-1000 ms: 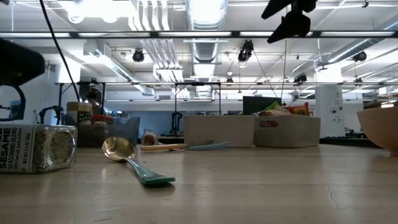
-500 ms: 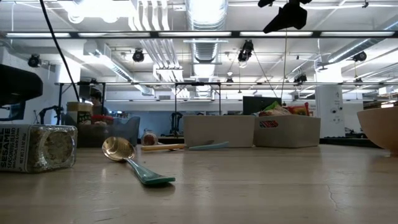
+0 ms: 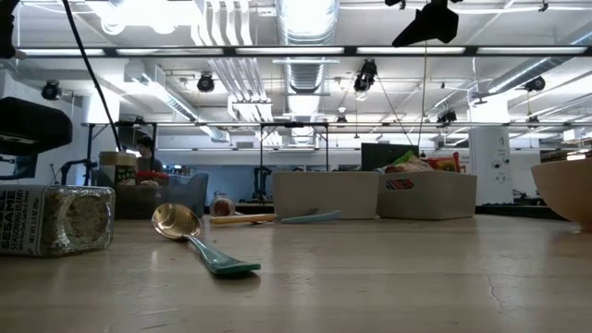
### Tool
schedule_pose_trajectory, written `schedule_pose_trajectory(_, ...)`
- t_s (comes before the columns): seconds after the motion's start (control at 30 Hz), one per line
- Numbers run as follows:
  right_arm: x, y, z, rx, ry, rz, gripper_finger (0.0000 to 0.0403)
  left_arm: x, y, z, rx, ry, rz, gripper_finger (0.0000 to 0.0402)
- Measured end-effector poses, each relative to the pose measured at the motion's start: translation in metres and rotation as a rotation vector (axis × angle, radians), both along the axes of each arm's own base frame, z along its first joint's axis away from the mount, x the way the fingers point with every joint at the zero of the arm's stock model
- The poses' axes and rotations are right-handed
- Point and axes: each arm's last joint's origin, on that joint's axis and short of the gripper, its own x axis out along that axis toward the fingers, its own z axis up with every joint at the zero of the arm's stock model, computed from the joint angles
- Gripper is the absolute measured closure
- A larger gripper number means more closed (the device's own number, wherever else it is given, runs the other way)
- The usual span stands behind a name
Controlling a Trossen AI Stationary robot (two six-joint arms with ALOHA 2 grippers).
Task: Pick & Place Food Item
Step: Put the white spoon into the left gray bin
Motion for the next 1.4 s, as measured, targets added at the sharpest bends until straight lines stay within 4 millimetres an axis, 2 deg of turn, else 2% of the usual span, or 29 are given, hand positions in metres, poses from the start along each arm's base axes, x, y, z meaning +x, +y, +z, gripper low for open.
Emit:
schedule_pose_trajectory(0.23, 0.0, 0.003, 0.0, 0.01, -0.001, 0.01, 0.0004, 0.0, -0.001, 0.0, -0.025, 0.011, -0.005, 0.0371)
schedule_pose_trajectory(0.3, 0.0, 0.003, 0.0, 0.015, -0.002, 0.006, 0.0004, 0.0, -0.002, 0.0, -0.044, 0.024, -0.006, 0.0389)
schedule_pose_trajectory(0.6, 0.0, 0.003, 0.0, 0.017, -0.001, 0.004, 0.0004, 0.007, -0.013, 0.01, -0.15, 0.055, -0.003, 0.0398)
schedule_pose_trajectory(0.8, 0.0, 0.003, 0.0, 0.017, 0.0, 0.004, 0.0004, 0.018, -0.022, 0.037, -0.151, 0.037, 0.002, 0.0399)
schedule_pose_trajectory(0.93, 0.0, 0.003, 0.0, 0.017, -0.001, 0.004, 0.0004, 0.021, -0.023, 0.061, -0.075, 0.049, 0.0, 0.04)
schedule_pose_trajectory(1.07, 0.0, 0.003, 0.0, 0.017, 0.0, 0.004, 0.0004, 0.025, -0.017, 0.085, 0.052, 0.02, -0.011, 0.04)
schedule_pose_trajectory(1.2, 0.0, 0.003, 0.0, 0.017, 0.0, 0.004, 0.0004, 0.034, -0.008, 0.103, 0.102, -0.018, -0.039, 0.0401)
schedule_pose_trajectory(1.4, 0.0, 0.003, 0.0, 0.028, -0.002, -0.003, 0.0004, 0.051, 0.026, 0.125, 0.097, -0.107, 0.037, 0.0401)
